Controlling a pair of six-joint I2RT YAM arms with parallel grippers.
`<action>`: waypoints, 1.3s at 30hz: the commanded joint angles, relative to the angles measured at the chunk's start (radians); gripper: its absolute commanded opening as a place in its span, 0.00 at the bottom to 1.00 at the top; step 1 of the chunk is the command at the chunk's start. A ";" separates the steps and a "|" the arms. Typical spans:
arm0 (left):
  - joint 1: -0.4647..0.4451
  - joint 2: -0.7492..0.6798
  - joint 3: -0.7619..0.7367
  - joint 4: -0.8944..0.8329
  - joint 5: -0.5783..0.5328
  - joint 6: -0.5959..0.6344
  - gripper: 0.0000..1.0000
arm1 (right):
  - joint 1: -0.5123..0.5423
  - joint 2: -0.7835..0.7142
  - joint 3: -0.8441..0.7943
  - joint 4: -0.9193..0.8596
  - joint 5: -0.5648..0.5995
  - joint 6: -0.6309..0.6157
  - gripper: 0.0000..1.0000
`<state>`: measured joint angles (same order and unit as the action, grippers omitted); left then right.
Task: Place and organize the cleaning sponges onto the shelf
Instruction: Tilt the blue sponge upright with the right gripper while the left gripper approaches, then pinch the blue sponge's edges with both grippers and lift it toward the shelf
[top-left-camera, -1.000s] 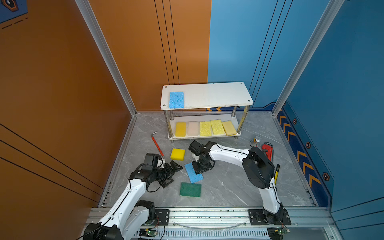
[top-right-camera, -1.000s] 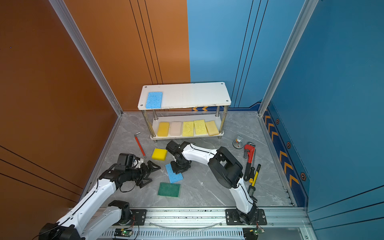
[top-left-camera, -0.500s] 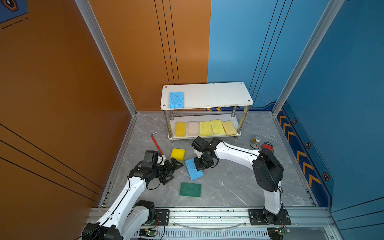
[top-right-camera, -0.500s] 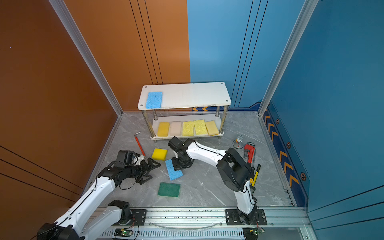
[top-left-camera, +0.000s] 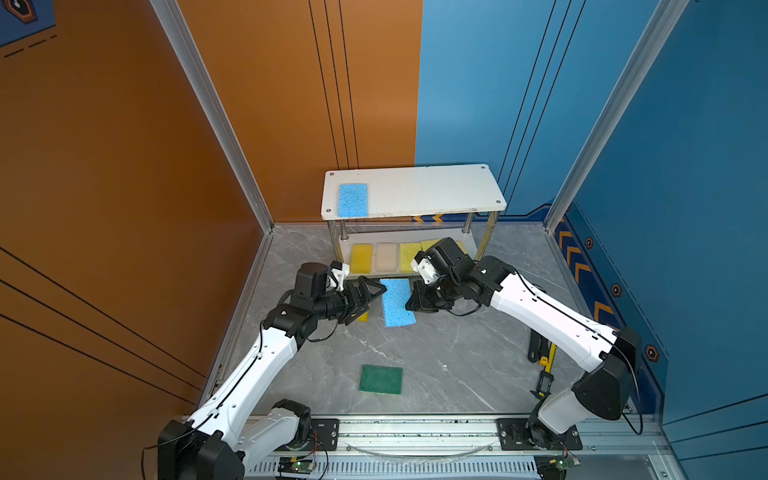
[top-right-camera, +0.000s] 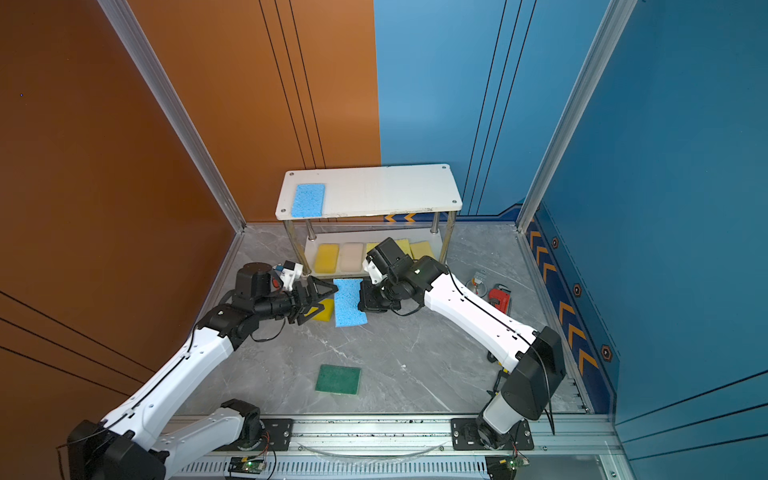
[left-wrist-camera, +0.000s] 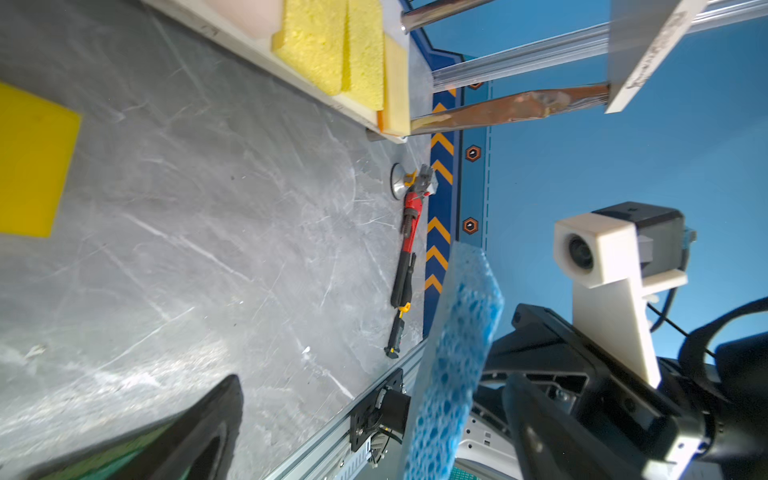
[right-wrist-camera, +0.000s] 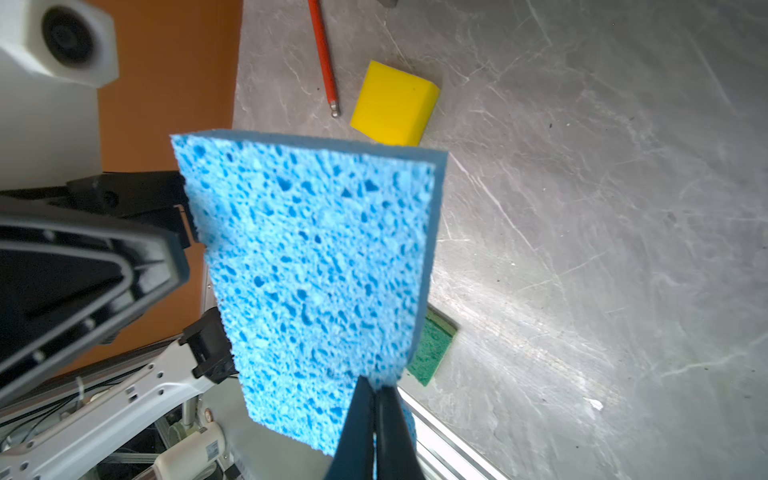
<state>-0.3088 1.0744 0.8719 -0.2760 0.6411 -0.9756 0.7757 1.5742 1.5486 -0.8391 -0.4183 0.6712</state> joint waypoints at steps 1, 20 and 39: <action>-0.026 0.032 0.056 0.079 0.014 -0.032 0.95 | -0.001 -0.022 0.043 -0.041 -0.033 0.040 0.00; -0.075 0.011 0.046 0.135 -0.037 -0.060 0.11 | 0.028 -0.021 0.102 -0.049 -0.017 0.046 0.07; 0.018 0.041 0.123 0.573 -0.002 -0.431 0.07 | -0.157 -0.257 -0.083 0.461 -0.358 0.404 0.80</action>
<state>-0.2943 1.1023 0.9646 0.1852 0.6270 -1.3312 0.6209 1.3155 1.4963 -0.5438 -0.7040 0.9646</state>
